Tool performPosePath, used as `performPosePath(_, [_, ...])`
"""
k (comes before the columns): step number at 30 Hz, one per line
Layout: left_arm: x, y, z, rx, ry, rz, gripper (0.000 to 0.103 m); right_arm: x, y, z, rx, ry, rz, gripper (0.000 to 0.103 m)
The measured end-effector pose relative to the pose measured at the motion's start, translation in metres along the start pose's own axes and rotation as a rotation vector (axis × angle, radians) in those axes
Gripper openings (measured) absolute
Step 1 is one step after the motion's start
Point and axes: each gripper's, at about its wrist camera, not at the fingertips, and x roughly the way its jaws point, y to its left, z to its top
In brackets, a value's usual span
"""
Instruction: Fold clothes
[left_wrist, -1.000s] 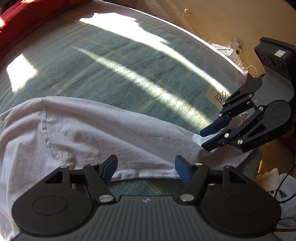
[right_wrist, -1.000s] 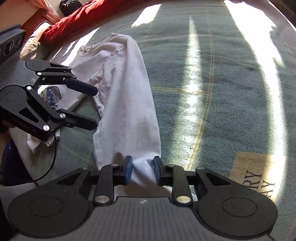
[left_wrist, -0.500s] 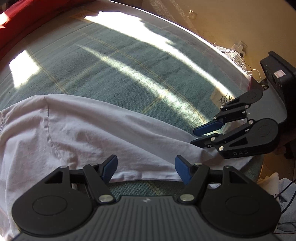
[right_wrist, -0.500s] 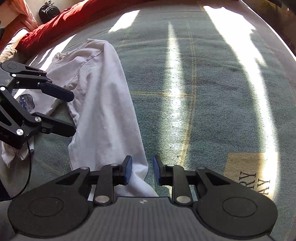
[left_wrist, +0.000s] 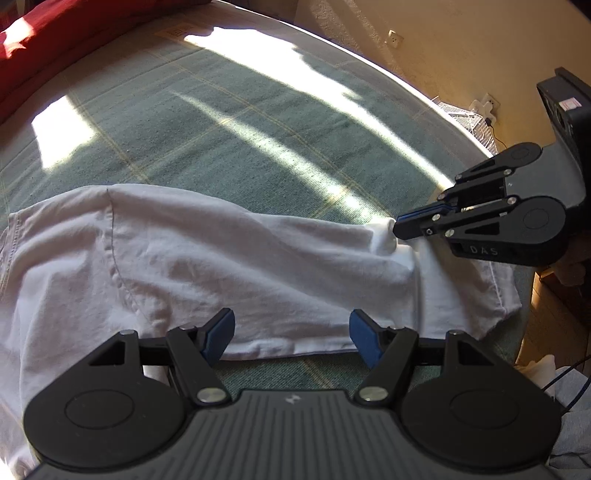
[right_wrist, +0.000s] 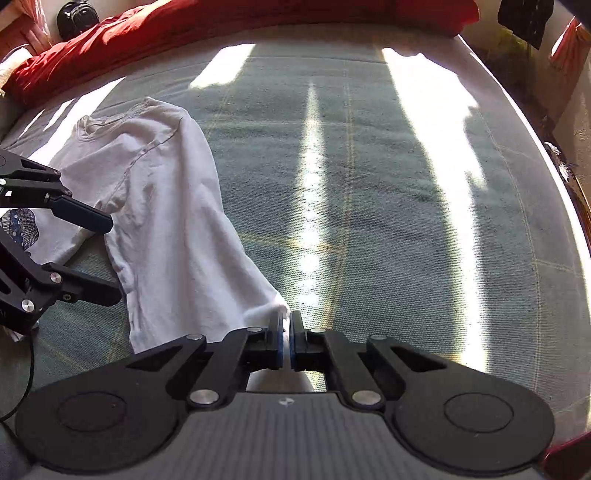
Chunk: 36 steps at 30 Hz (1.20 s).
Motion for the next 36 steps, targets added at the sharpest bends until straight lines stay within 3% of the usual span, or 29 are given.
performPosePath(7, [-0.011, 0.008, -0.001, -0.033, -0.028, 0.021, 0.069, -0.008, -0.017, 0.035, -0.096, -0.063, -0.136, 0.003])
performPosePath(11, [-0.013, 0.015, -0.003, -0.056, -0.028, 0.031, 0.069, -0.004, -0.017, 0.035, -0.166, -0.054, -0.227, 0.003])
performPosePath(16, [-0.014, 0.022, -0.005, -0.074, -0.024, 0.044, 0.069, 0.007, -0.021, 0.039, -0.158, 0.023, -0.214, 0.004])
performPosePath(18, [-0.014, 0.025, -0.006, -0.073, -0.025, 0.053, 0.069, 0.007, -0.027, 0.042, -0.127, 0.021, -0.215, 0.012])
performPosePath(21, [-0.013, 0.030, -0.005, -0.079, -0.033, 0.076, 0.069, -0.002, -0.038, 0.057, -0.022, -0.041, -0.121, 0.014])
performPosePath(23, [-0.012, 0.033, -0.005, -0.082, -0.038, 0.085, 0.069, 0.002, -0.039, 0.071, 0.006, -0.061, -0.043, 0.020])
performPosePath(30, [-0.009, 0.043, 0.000, -0.085, -0.080, 0.130, 0.069, 0.061, -0.006, 0.110, -0.078, -0.056, 0.220, 0.032])
performPosePath(32, [-0.009, 0.047, 0.001, -0.090, -0.094, 0.139, 0.069, 0.077, 0.004, 0.115, -0.099, -0.037, 0.264, 0.034])
performPosePath(36, [-0.004, 0.056, 0.002, -0.114, -0.109, 0.140, 0.069, 0.099, 0.017, 0.114, -0.147, 0.023, 0.269, 0.035])
